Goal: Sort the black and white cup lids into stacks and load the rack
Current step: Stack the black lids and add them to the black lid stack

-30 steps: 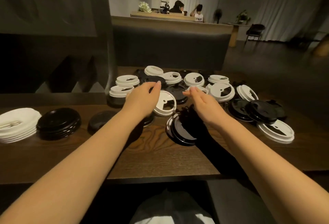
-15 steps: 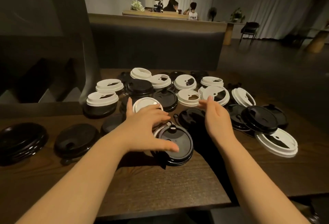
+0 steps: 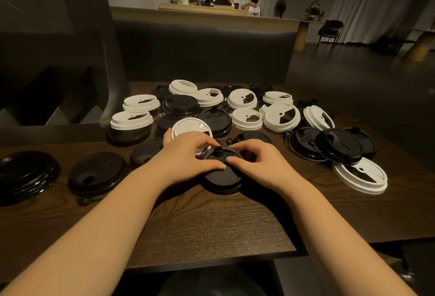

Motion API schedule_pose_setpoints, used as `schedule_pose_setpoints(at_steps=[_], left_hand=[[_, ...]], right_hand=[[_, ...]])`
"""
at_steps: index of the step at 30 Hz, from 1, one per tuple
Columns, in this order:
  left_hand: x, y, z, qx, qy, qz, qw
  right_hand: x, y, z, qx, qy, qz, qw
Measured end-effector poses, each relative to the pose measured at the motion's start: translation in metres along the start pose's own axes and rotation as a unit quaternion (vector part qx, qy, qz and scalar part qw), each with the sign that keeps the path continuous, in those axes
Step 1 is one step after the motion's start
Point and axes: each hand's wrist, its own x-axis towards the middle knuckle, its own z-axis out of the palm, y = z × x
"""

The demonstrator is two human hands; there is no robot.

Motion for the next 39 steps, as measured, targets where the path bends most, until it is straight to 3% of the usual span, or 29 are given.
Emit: schedule_pose_setpoints(at_steps=[7,12,14,17,21,28,32,34,36,39], left_hand=[[0.006,-0.007,0.009,-0.067,0.117,0.046,0.99],[0.001,0.008,0.001,-0.243,0.202,0.001,0.949],[-0.002,0.013,-0.003,-0.31,0.191,-0.016,0.931],[-0.006,0.022,-0.003,-0.386,0.112,-0.033,0.915],[-0.002,0.021,-0.001,-0.402,0.049,-0.068,0.912],[-0.003,0.022,0.003,-0.451,0.004,-0.097,0.887],[-0.001,0.022,0.005,-0.444,0.051,-0.125,0.886],[0.002,0.019,0.004,-0.438,0.09,-0.136,0.884],[0.004,0.013,0.0,-0.473,0.119,-0.146,0.861],[0.005,0.008,-0.001,-0.526,0.097,-0.154,0.831]], right_hand=[[0.002,-0.002,0.003,0.105,0.08,0.036,0.991],[0.003,-0.004,-0.006,0.294,0.206,0.048,0.932],[0.003,-0.005,-0.008,0.322,0.228,0.048,0.918],[0.002,-0.01,-0.004,0.331,0.229,0.041,0.915],[0.001,-0.011,-0.006,0.316,0.23,0.028,0.92],[0.003,-0.011,-0.006,0.351,0.135,0.023,0.926],[0.003,-0.012,-0.004,0.346,0.136,0.035,0.928],[0.006,-0.007,-0.004,0.278,0.193,0.051,0.94],[0.013,0.004,-0.007,0.127,0.234,0.038,0.963],[0.024,0.016,-0.006,-0.107,0.131,0.054,0.984]])
